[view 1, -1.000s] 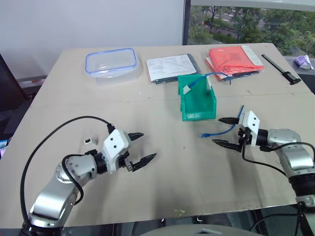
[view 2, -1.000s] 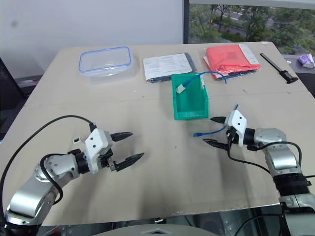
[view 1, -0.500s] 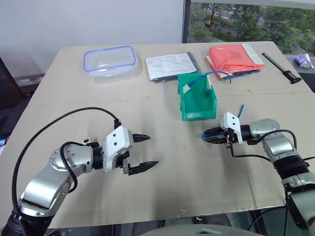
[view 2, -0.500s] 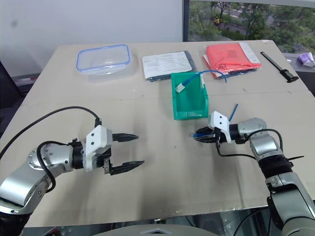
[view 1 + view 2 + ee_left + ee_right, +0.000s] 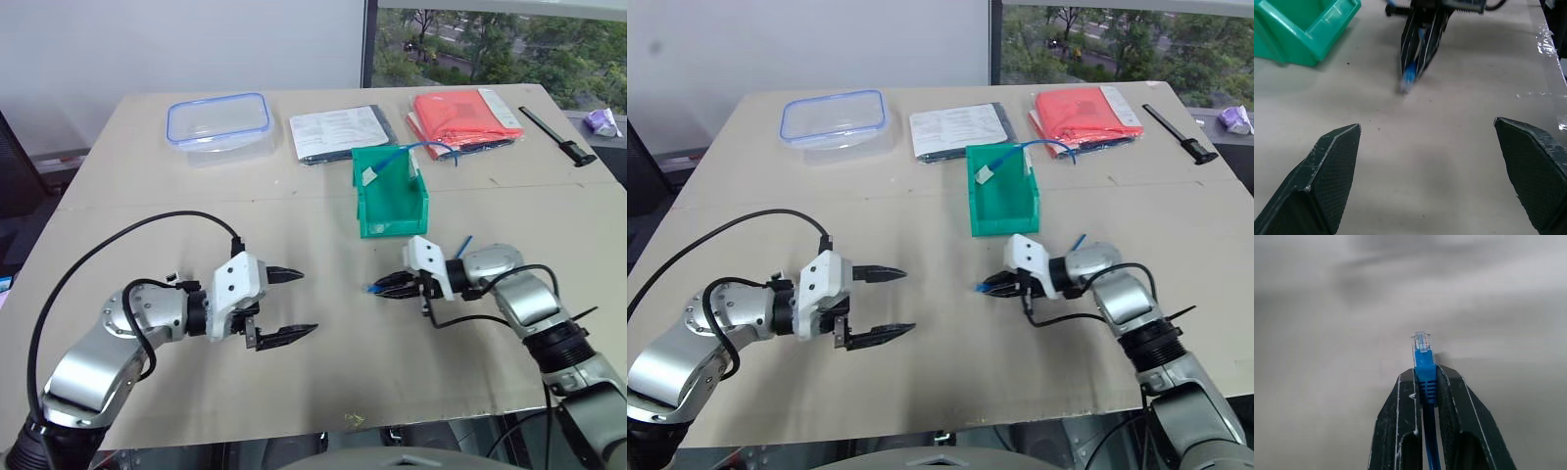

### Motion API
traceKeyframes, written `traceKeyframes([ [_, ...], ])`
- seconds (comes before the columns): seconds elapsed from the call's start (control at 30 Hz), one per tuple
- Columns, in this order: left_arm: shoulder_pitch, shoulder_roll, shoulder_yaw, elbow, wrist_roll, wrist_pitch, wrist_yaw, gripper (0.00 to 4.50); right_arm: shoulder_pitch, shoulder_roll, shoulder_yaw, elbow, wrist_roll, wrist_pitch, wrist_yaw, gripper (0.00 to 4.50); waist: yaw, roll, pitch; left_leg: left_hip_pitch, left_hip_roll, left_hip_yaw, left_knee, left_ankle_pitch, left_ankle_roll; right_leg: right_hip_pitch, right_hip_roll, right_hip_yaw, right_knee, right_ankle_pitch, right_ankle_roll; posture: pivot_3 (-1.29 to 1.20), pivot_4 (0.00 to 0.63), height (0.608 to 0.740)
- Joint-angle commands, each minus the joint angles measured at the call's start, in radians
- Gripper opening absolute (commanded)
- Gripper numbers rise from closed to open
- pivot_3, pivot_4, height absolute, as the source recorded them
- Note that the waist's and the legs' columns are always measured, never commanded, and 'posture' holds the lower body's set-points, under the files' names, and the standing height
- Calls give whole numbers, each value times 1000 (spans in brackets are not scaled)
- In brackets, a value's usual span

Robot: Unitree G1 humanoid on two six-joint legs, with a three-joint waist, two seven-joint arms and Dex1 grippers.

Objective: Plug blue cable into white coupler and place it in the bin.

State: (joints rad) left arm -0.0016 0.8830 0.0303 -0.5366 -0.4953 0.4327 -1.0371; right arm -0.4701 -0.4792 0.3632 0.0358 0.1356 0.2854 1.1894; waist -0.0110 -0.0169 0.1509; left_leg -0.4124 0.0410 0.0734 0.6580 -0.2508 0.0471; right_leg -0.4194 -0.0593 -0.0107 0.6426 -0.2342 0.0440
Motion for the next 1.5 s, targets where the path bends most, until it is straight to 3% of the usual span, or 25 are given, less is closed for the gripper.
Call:
traceKeyframes([
  [0.03,-29,-6,-26,-6,9,-15,-15,4500,-11,1,-5,-36,-3,7,-23,1213,2,0,0,-1,0,0,1,0,0,0,0,0,0,0,0,0,150,740],
  [0.13,-70,-11,-91,16,40,-22,-36,4500,-3,-14,-33,-62,22,32,-29,2654,5,0,0,-2,0,0,4,0,0,1,0,0,0,0,0,0,150,740],
  [0.17,-93,-14,-118,31,56,-25,-45,4500,2,-15,-47,-66,29,30,-40,2850,5,0,0,-2,0,0,5,0,0,1,0,0,0,0,0,0,150,740],
  [0.23,-168,-42,-185,93,93,-21,-57,4500,28,-10,-96,-93,68,32,-67,3896,9,0,0,-2,0,-1,7,0,0,2,0,0,1,0,0,0,150,740],
  [0.27,-220,-63,-229,145,132,-32,-62,4500,55,-17,-126,-119,98,31,-67,4048,15,0,0,-2,0,-1,8,0,1,2,1,0,1,0,0,0,150,740],
  [0.5,-430,-229,-393,415,281,-111,-76,4500,269,-80,-309,-248,228,1,-84,4048,27,0,0,-2,-1,0,12,0,1,7,4,-1,1,0,0,0,150,740],
  [0.87,-508,-299,-460,568,365,-196,-160,4500,524,-151,-477,-345,310,-92,-84,4048,24,0,0,-1,1,-2,11,0,1,6,7,0,2,0,0,0,150,740],
  [0.97,-522,-322,-463,587,373,-204,-163,3317,550,-169,-485,-362,330,-93,-70,4135,25,0,0,-1,1,-2,12,0,1,7,7,1,2,0,0,0,150,740],
  [1.2,-540,-358,-463,623,388,-224,-179,49,550,-187,-477,-378,353,-91,-67,4135,25,0,0,-1,0,-4,12,0,1,6,7,2,2,0,0,0,150,740],
  [1.4,-534,-373,-433,623,362,-202,-181,49,565,-190,-467,-396,380,-50,-80,4135,25,0,0,-1,0,-4,12,0,1,6,7,2,2,0,0,0,150,740],
  [1.5,-522,-445,-335,544,193,-14,-138,49,609,-179,-471,-468,529,150,-152,4135,26,0,0,-2,0,-5,12,0,1,6,7,2,2,0,0,0,150,740],
])
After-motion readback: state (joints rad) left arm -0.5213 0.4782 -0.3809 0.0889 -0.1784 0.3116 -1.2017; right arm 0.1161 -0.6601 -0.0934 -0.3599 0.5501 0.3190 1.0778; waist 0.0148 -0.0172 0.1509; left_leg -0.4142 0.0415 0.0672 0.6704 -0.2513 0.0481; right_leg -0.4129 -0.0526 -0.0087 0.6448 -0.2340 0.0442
